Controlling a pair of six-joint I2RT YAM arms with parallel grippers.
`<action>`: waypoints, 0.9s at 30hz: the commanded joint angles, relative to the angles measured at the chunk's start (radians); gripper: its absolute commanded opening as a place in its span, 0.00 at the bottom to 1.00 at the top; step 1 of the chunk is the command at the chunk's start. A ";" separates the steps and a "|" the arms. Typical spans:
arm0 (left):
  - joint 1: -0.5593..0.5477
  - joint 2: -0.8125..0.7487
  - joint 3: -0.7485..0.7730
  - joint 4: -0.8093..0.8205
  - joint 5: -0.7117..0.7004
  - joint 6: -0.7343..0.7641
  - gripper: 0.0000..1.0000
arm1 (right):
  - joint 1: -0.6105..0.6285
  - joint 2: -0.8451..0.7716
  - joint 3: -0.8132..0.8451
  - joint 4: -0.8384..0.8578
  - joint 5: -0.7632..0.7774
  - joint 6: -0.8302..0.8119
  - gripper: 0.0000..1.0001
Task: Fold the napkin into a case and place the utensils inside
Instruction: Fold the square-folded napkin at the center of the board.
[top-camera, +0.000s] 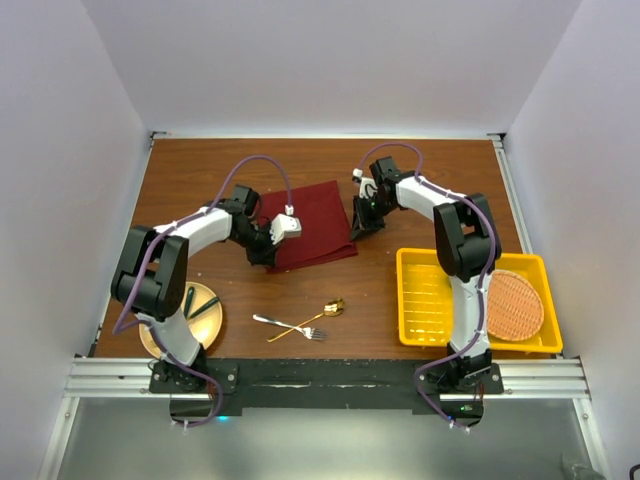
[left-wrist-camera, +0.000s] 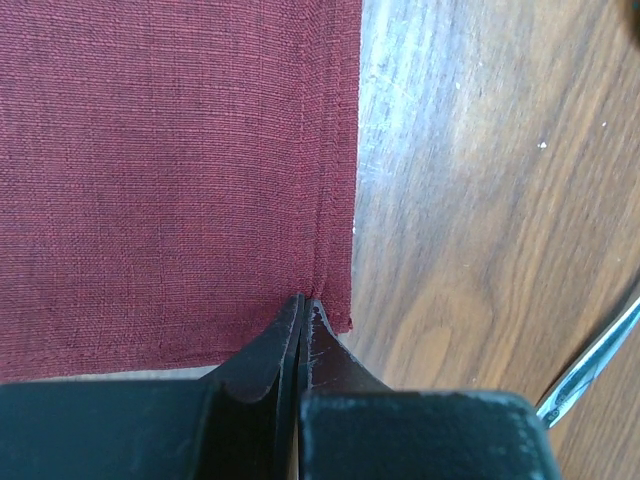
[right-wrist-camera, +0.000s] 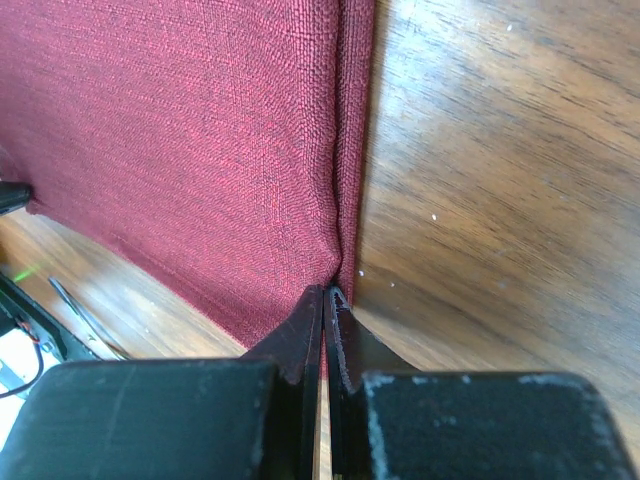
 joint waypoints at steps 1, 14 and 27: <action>0.000 -0.012 0.008 0.020 -0.001 -0.014 0.00 | 0.000 -0.006 0.054 -0.003 0.021 -0.011 0.00; -0.009 -0.120 0.074 -0.078 0.045 -0.024 0.00 | -0.001 -0.089 0.090 -0.086 0.007 -0.028 0.00; -0.037 -0.043 -0.043 -0.001 -0.007 -0.014 0.00 | 0.000 -0.012 0.047 -0.030 0.033 -0.032 0.00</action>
